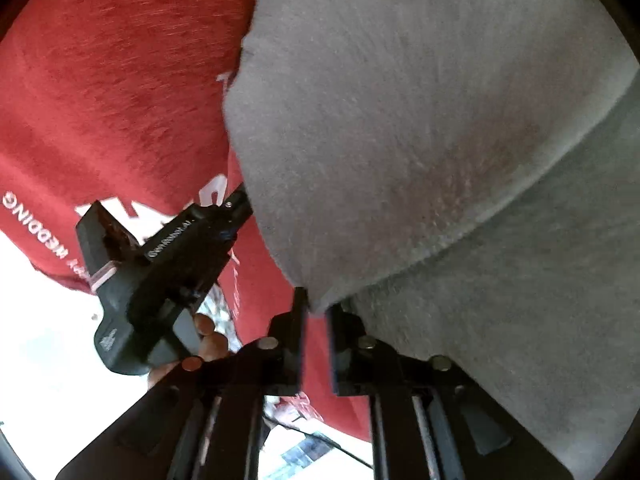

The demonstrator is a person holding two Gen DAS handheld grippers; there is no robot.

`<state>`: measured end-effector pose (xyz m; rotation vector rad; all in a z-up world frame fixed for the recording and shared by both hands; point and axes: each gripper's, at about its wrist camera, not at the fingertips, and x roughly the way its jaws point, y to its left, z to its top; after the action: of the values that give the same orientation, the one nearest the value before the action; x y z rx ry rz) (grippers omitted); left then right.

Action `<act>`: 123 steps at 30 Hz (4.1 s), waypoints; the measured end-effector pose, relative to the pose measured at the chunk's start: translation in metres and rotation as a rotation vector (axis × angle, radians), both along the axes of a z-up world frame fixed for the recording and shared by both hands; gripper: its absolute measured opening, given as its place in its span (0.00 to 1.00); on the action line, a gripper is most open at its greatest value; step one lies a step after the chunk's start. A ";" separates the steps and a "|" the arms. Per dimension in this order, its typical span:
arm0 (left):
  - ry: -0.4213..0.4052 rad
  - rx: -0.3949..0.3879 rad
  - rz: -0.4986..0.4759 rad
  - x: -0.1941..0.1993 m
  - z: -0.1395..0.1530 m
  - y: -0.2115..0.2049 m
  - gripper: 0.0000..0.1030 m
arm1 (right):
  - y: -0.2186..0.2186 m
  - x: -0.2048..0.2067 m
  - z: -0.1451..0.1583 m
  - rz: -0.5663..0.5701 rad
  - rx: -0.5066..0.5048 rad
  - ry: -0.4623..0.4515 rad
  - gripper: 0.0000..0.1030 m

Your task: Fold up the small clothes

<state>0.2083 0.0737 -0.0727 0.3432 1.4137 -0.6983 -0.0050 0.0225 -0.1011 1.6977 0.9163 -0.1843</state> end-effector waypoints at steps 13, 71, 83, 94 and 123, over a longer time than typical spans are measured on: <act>-0.050 -0.050 -0.052 -0.063 0.043 -0.017 0.09 | -0.180 -0.157 0.062 -0.239 -0.434 0.362 0.44; -0.064 0.199 -0.343 -0.274 0.058 -0.148 0.99 | -0.170 -0.335 0.091 -0.148 -0.364 0.381 0.71; 0.000 0.227 -0.387 -0.309 0.037 -0.194 0.99 | -0.239 -0.456 0.078 -0.504 -0.299 0.410 0.71; 0.010 0.220 -0.414 -0.340 0.035 -0.223 0.99 | -0.275 -0.527 0.058 -0.795 -0.220 0.345 0.71; -0.042 0.191 -0.371 -0.327 0.049 -0.217 0.99 | -0.334 -0.410 0.095 -0.700 -0.220 -0.275 0.08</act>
<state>-0.1189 -0.1428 -0.0235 0.7796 1.3942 -0.8517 -0.4153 -0.3116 -0.0064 1.7208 0.0682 -0.4827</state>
